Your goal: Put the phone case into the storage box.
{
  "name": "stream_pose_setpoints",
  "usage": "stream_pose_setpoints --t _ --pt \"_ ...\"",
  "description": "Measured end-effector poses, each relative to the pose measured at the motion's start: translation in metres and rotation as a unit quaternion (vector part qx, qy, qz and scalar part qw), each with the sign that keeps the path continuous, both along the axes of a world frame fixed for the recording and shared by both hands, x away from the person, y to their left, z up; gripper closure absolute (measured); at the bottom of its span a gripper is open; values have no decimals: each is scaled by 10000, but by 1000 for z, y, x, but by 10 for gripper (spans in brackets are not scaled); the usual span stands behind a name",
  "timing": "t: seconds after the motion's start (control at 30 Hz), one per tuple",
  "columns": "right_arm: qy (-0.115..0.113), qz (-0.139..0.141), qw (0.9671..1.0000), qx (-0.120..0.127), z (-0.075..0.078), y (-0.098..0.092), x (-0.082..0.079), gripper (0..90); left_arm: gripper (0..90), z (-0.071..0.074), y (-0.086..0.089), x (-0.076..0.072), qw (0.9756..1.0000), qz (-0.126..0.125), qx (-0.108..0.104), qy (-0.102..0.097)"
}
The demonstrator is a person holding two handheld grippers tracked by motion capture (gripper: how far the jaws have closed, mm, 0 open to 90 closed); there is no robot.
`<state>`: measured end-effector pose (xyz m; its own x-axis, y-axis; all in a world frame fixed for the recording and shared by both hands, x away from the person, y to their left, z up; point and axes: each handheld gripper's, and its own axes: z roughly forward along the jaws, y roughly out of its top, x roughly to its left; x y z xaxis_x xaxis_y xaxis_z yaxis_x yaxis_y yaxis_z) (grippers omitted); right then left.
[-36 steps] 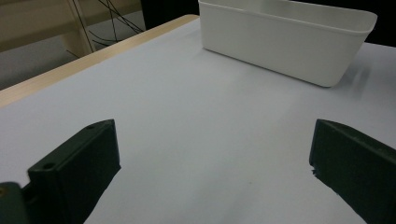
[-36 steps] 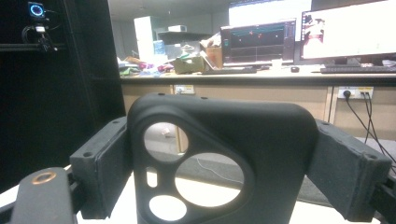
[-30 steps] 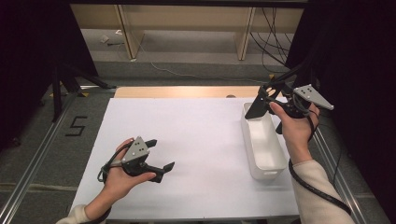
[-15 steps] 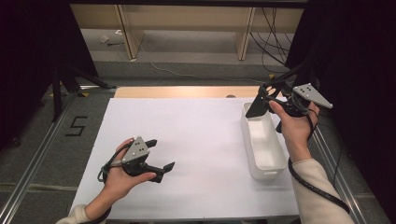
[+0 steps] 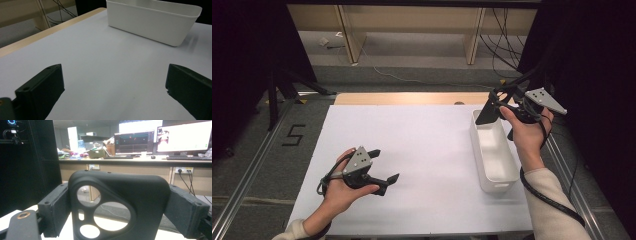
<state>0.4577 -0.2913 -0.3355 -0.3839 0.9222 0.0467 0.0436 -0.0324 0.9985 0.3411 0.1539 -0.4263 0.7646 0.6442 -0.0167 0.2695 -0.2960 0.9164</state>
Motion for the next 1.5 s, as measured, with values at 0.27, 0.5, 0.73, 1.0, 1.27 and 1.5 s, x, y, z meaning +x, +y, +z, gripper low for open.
stream_pose_setpoints --t 0.27,0.5,0.73,1.0,1.27,1.5 --pt "-18 -34 10000 1 -1 0 3 154 15 0 0 0 10000 -1 6 -3" --pt "-12 -54 10000 -42 -1 0 5 153 15 0 0 0 10000 -1 10 -3" --pt "-28 -58 9999 -78 -1 1 7 153 15 0 0 0 10000 -3 9 -3" --pt "2 -66 9999 -86 -1 1 9 154 15 0 0 0 10000 4 -13 -5" --pt "11 -85 9999 -122 -1 0 11 154 15 0 0 0 10000 -2 -6 -2" --pt "-18 -96 9999 -136 -2 1 14 153 16 0 0 0 10000 -2 7 1"
